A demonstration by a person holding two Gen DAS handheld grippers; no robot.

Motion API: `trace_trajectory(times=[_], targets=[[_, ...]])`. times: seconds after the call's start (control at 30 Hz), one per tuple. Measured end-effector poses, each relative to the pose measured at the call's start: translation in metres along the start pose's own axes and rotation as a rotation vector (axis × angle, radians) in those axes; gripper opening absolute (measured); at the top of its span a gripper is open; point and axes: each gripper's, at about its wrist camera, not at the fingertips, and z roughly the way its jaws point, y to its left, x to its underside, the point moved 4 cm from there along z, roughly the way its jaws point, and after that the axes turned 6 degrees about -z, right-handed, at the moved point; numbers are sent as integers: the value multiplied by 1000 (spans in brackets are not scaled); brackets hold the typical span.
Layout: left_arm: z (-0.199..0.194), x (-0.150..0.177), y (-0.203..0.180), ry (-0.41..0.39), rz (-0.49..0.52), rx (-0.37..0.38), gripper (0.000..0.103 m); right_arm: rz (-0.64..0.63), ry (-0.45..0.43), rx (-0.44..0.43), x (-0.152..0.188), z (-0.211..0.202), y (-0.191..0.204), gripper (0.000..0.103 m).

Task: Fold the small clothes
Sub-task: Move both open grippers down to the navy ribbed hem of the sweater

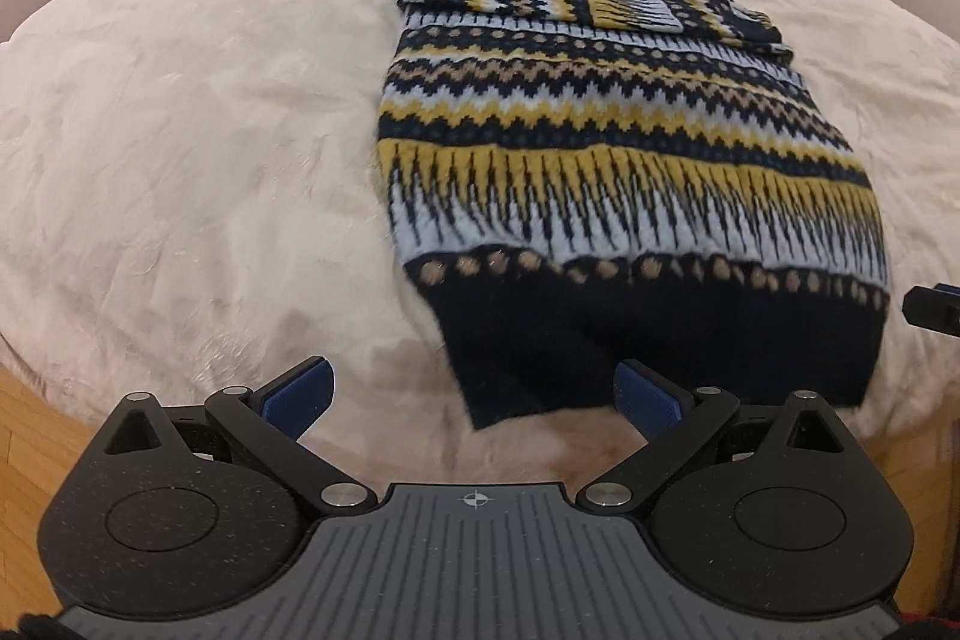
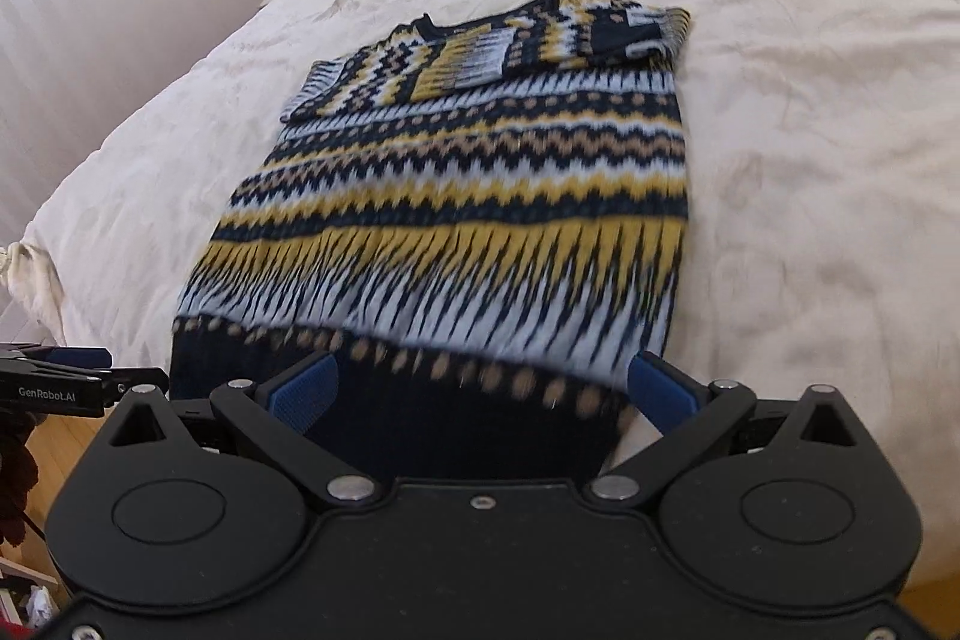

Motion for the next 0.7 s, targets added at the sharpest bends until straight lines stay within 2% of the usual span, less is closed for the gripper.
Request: trace_trajectory(times=[0.4, 0.43, 0.47, 0.7], targets=[[24, -3, 12, -8, 70, 26, 100, 142, 25, 53, 16, 15, -12, 103], [28, -4, 12, -4, 76, 35, 96, 143, 33, 56, 18, 18, -12, 103], [31, -4, 12, 3, 82, 43, 87, 142, 40, 59, 19, 21, -11, 103], [52, -10, 8, 24, 87, 77, 86, 172, 95, 54, 27, 41, -14, 103]])
